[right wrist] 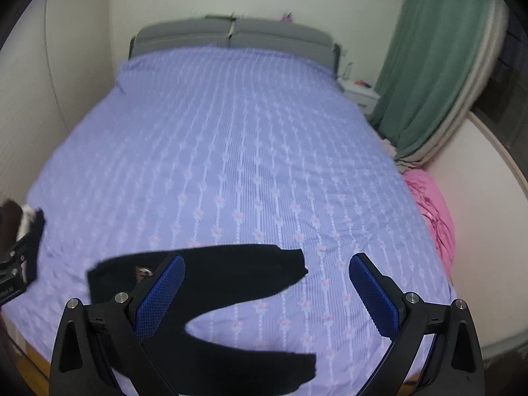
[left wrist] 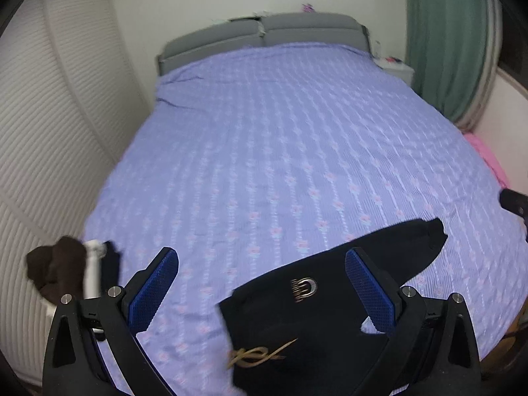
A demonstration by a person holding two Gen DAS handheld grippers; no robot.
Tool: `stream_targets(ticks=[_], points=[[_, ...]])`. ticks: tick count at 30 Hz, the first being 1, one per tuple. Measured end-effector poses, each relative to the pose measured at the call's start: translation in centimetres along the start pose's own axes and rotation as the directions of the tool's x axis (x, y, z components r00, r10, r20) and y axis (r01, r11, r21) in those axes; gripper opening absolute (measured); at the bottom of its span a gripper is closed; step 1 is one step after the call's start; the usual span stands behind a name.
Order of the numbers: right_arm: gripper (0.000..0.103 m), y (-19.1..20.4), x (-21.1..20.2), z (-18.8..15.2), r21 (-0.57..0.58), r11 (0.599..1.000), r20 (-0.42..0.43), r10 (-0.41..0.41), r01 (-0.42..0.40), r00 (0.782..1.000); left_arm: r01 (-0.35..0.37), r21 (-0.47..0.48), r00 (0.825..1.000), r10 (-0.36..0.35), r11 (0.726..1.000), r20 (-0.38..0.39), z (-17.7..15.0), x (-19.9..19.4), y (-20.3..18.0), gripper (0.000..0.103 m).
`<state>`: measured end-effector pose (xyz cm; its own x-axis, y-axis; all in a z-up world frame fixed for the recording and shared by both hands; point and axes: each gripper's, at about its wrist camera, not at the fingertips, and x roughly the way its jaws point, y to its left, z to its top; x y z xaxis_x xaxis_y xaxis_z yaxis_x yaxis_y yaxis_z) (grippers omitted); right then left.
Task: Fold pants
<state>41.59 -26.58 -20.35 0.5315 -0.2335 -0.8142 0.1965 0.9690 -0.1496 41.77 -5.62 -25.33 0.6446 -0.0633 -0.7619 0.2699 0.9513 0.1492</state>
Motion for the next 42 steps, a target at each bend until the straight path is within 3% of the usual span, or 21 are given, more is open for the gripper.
stream_targets(ticks=[4, 6, 10, 12, 15, 18, 22, 24, 25, 28, 30, 31, 33, 34, 35, 37, 38, 39, 42], points=[[0.101, -1.1, 6.4, 0.3, -0.07, 0.995, -0.052, 0.066, -0.07, 0.996, 0.053, 0.083, 0.999, -0.052, 0.995, -0.01, -0.1, 5.6, -4.2, 0.1], [0.1, -1.7, 10.2, 0.1, -0.136, 0.986, -0.079, 0.091, -0.101, 0.993, 0.08, 0.126, 0.997, -0.078, 0.989, -0.028, 0.1, 8.3, -6.2, 0.092], [0.1, -2.8, 16.3, -0.5, -0.232, 0.955, -0.143, 0.154, -0.185, 0.978, 0.175, 0.215, 0.984, -0.162, 0.961, -0.076, 0.2, 13.9, -10.3, 0.084], [0.097, -3.1, 19.6, -1.0, -0.288, 0.925, -0.205, 0.194, -0.249, 0.959, 0.236, 0.256, 0.97, -0.213, 0.937, -0.115, 0.3, 16.5, -12.0, 0.084], [0.086, -2.9, 23.7, -1.3, -0.35, 0.875, -0.293, 0.237, -0.334, 0.926, 0.311, 0.323, 0.947, -0.264, 0.894, -0.184, 0.3, 19.8, -14.3, 0.082], [0.083, -2.5, 27.1, -1.1, -0.379, 0.833, -0.36, 0.27, -0.404, 0.893, 0.362, 0.387, 0.926, -0.278, 0.848, -0.257, 0.3, 22.5, -16.0, 0.074], [0.079, -2.0, 30.1, -0.4, -0.39, 0.782, -0.435, 0.31, -0.487, 0.846, 0.436, 0.38, 0.885, -0.311, 0.816, -0.346, 0.5, 25.0, -17.0, 0.071], [0.079, -1.2, 31.8, -0.4, -0.404, 0.744, -0.491, 0.314, -0.532, 0.812, 0.446, 0.393, 0.875, -0.3, 0.804, -0.379, 0.6, 26.3, -17.3, 0.057], [0.079, -0.9, 32.5, -0.5, -0.414, 0.73, -0.508, 0.311, -0.544, 0.803, 0.46, 0.393, 0.866, -0.304, 0.796, -0.396, 0.6, 26.7, -17.4, 0.055], [0.079, -0.1, 34.4, -0.5, -0.44, 0.695, -0.53, 0.31, -0.569, 0.789, 0.528, 0.359, 0.815, -0.341, 0.77, -0.468, 0.3, 27.9, -17.7, 0.054], [0.078, 0.2, 35.5, -0.3, -0.42, 0.673, -0.562, 0.334, -0.609, 0.757, 0.562, 0.331, 0.782, -0.356, 0.758, -0.512, -0.1, 28.6, -17.7, 0.054], [0.074, 0.4, 36.1, -0.3, -0.406, 0.663, -0.583, 0.341, -0.628, 0.737, 0.568, 0.329, 0.772, -0.35, 0.755, -0.53, -0.5, 29.1, -17.7, 0.055], [0.053, 0.8, 37.3, -0.5, -0.369, 0.651, -0.63, 0.35, -0.664, 0.693, 0.573, 0.328, 0.769, -0.353, 0.751, -0.533, -1.0, 29.3, -17.7, 0.053], [0.046, 1.0, 37.9, -0.7, -0.341, 0.644, -0.657, 0.358, -0.685, 0.664, 0.578, 0.32, 0.765, -0.362, 0.751, -0.532, -1.0, 29.3, -17.7, 0.051], [0.041, 1.2, 38.1, -0.8, -0.332, 0.642, -0.666, 0.359, -0.691, 0.654, 0.59, 0.3, 0.754, -0.38, 0.75, -0.536, -1.0, 29.4, -17.5, 0.044], [0.031, 1.5, 37.9, -1.0, -0.349, 0.63, -0.656, 0.364, -0.694, 0.661, 0.602, 0.273, 0.742, -0.4, 0.75, -0.538, -1.0, 29.4, -17.2, 0.032], [0.016, 1.6, 37.6, -1.1, -0.358, 0.626, -0.647, 0.369, -0.693, 0.667, 0.605, 0.264, 0.738, -0.405, 0.751, -0.54, -1.0, 29.3, -17.1, 0.025], [0.015, 1.6, 37.0, -1.1, -0.365, 0.627, -0.633, 0.375, -0.688, 0.677, 0.611, 0.26, 0.734, -0.411, 0.748, -0.541, -0.9, 29.1, -16.9, 0.019], [0.012, 0.9, 34.4, -1.6, -0.412, 0.617, -0.59, 0.38, -0.67, 0.712, 0.62, 0.28, 0.739, -0.425, 0.733, -0.523, -0.6, 27.0, -16.4, 0.014]])
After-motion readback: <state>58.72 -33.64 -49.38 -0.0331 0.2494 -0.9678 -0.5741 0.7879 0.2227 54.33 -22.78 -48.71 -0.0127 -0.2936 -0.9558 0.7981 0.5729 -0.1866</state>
